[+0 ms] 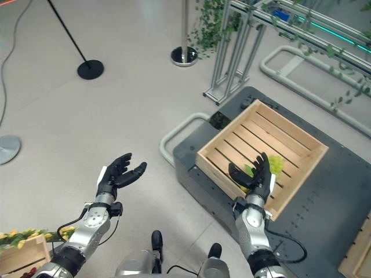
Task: Pick up the fruits from the basket on one side to the basket on the other side
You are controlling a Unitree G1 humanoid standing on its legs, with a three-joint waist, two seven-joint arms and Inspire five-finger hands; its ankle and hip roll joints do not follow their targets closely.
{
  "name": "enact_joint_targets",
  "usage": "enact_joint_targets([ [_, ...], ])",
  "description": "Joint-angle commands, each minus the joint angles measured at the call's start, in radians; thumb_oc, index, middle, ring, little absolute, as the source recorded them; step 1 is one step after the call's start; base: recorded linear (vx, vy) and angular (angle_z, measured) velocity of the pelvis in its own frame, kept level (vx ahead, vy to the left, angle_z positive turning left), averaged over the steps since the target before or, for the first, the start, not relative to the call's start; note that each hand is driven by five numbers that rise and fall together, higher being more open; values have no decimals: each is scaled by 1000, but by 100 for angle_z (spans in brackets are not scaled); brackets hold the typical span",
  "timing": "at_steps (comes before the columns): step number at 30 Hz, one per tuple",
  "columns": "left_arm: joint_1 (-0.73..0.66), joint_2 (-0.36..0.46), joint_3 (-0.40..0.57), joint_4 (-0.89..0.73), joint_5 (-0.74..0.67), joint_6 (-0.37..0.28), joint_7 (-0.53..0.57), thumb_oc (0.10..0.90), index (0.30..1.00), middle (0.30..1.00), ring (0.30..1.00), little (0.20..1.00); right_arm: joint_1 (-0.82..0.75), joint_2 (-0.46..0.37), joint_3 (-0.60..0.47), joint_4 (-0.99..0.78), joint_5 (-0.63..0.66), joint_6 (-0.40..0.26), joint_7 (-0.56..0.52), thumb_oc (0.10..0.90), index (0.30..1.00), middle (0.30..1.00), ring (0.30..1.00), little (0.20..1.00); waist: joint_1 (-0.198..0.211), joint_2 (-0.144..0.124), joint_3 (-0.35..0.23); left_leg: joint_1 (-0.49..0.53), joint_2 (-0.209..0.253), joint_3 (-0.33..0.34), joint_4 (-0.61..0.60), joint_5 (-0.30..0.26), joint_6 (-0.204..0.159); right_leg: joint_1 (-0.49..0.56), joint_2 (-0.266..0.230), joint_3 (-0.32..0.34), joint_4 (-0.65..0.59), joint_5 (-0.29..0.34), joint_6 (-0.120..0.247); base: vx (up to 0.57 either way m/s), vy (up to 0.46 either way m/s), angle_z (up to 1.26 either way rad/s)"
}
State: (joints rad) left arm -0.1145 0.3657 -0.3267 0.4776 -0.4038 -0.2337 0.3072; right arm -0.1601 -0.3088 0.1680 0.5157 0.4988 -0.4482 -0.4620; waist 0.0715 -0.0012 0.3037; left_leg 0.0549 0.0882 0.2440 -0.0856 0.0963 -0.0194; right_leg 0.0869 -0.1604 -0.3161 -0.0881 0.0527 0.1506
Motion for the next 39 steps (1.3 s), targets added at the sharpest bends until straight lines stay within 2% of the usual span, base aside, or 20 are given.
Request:
enact_joint_targets([
  [1, -60, -21, -23, -83, 23, -68, 0, 800, 900, 900, 900, 900, -91, -69, -58, -110, -93, -113, -54, 800, 900, 900, 900, 900, 4, -26, -100, -50, 5, -53, 61, -72, -25, -22, -16, 17, 58, -6, -29, 63, -37, -13],
  [5, -39, -14, -22, -119, 37, -48, -18, 800, 900, 900, 900, 900, -69, -96, -105, -175, -146, -90, -90, 800, 900, 900, 900, 900, -7, -35, -115, -25, 6, -60, 64, -86, -26, -7, -12, 24, 65, -21, -32, 101, -61, 0],
  [7, -34, -8, -19, -127, 39, -46, -23, 800, 900, 900, 900, 900, -82, -122, -120, -189, -181, -55, -105, 800, 900, 900, 900, 900, -12, -44, -117, -24, 5, -52, 122, -111, -32, -3, -8, 30, 64, -23, -40, 81, -68, 1],
  [9, -32, 1, -14, -148, 42, -40, -26, 800, 900, 900, 900, 900, -114, -157, -130, -184, -192, -20, -99, 800, 900, 900, 900, 900, -10, -64, -107, -62, -2, -44, 276, -165, -40, 1, -15, 41, 70, -25, -60, 40, -58, -2],
  [10, -32, 9, -13, -165, 41, -41, -30, 800, 900, 900, 900, 900, -137, -184, -132, -179, -210, -2, -103, 800, 900, 900, 900, 900, -3, -71, -90, -140, 4, -69, 433, -166, -52, 5, -16, 50, 81, -25, -75, 33, -28, -7],
  [11, -29, 13, -12, -170, 36, -48, -32, 800, 900, 900, 900, 900, -150, -203, -127, -179, -232, 15, -108, 800, 900, 900, 900, 900, 6, -68, -73, -179, 0, -99, 494, -160, -58, 13, -13, 63, 88, -26, -81, 56, 52, -6],
  [12, -25, 16, -7, -170, 25, -59, -35, 800, 900, 900, 900, 900, -168, -219, -112, -179, -259, 47, -99, 800, 900, 900, 900, 900, 17, -61, -64, -204, -20, -156, 453, -135, -59, 14, -9, 94, 94, -25, -78, 96, 240, -16],
  [13, -30, 17, 13, -159, 2, -77, -46, 800, 900, 900, 900, 900, -226, -254, -74, -157, -294, 109, -40, 800, 900, 900, 900, 900, 38, -44, -51, -215, 3, -176, 298, -71, -67, 35, -5, 118, 84, -25, -61, 95, 280, -35],
  [15, -43, 21, 29, -164, -11, -46, -66, 800, 900, 900, 900, 900, -257, -284, -58, -140, -318, 161, -11, 800, 900, 900, 900, 900, 40, -52, -52, -181, 1, -135, 296, -103, -46, 39, -22, 96, 82, -26, -54, 41, 169, -65],
  [17, -82, 36, 9, -159, -16, -33, -55, 800, 900, 900, 900, 900, -301, -347, -20, -104, -405, 226, -26, 800, 900, 900, 900, 900, 35, -51, -52, -177, -23, -159, 292, -119, -30, -19, -25, 106, 194, -65, -45, 14, 99, -45],
  [20, -124, 52, -7, -150, -26, -20, -45, 800, 900, 900, 900, 900, -355, -419, 11, -23, -483, 278, -35, 800, 900, 900, 900, 900, 26, -52, -18, -168, -9, -157, 306, -121, -34, -95, -49, 99, 276, -66, -26, -29, -45, -43],
  [21, -141, 59, -6, -154, -36, -27, -46, 800, 900, 900, 900, 900, -411, -459, 33, 32, -486, 284, -30, 800, 900, 900, 900, 900, 27, -55, 9, -177, -7, -161, 332, -133, -35, -118, -67, 97, 269, -45, -17, -131, -178, 4],
  [24, -166, 94, -7, -187, -83, -55, -23, 800, 900, 900, 900, 900, -608, -603, 171, 165, -606, 379, 18, 800, 900, 900, 900, 900, 51, -49, 79, -277, 14, -162, 410, -141, -35, -193, -64, 88, 305, -45, -29, -219, -151, 11],
  [25, -167, 98, -4, -193, -88, -57, -22, 800, 900, 900, 900, 900, -625, -617, 190, 170, -616, 389, 28, 800, 900, 900, 900, 900, 52, -47, 84, -287, 15, -162, 415, -141, -36, -199, -63, 85, 308, -48, -31, -141, -104, 6],
  [27, -164, 118, 4, -214, -95, -71, -6, 800, 900, 900, 900, 900, -680, -673, 273, 174, -740, 442, 60, 800, 900, 900, 900, 900, 57, -52, 101, -326, 22, -168, 412, -124, -45, -206, -50, 72, 284, -45, -37, -102, -159, 4],
  [28, -165, 137, -1, -221, -97, -100, 0, 800, 900, 900, 900, 900, -735, -729, 343, 185, -795, 473, 89, 800, 900, 900, 900, 900, 66, -58, 121, -355, 19, -185, 403, -112, -50, -215, -41, 65, 269, -43, -38, -128, -153, 3],
  [29, -165, 140, -1, -223, -96, -106, -1, 800, 900, 900, 900, 900, -748, -739, 357, 184, -794, 477, 91, 800, 900, 900, 900, 900, 67, -60, 125, -361, 18, -189, 401, -109, -51, -218, -40, 62, 266, -43, -38, -154, -153, 17],
  [30, -164, 149, 0, -228, -100, -119, -3, 800, 900, 900, 900, 900, -786, -772, 407, 180, -840, 512, 132, 800, 900, 900, 900, 900, 71, -64, 137, -375, 15, -198, 394, -103, -55, -228, -35, 53, 261, -42, -40, -69, -63, 22],
  [34, -159, 170, -1, -233, -104, -140, -23, 800, 900, 900, 900, 900, -831, -822, 493, 198, -938, 516, 194, 800, 900, 900, 900, 900, 76, -74, 159, -385, 7, -212, 381, -92, -52, -242, -27, 43, 257, -36, -43, -47, -71, 13],
  [39, -180, 194, -5, -243, -92, -159, -33, 800, 900, 900, 900, 900, -872, -828, 567, 204, -1022, 506, 216, 800, 900, 900, 900, 900, 80, -90, 186, -396, 7, -209, 391, -95, -46, -259, -23, 35, 269, -31, -42, -55, -71, 3],
])
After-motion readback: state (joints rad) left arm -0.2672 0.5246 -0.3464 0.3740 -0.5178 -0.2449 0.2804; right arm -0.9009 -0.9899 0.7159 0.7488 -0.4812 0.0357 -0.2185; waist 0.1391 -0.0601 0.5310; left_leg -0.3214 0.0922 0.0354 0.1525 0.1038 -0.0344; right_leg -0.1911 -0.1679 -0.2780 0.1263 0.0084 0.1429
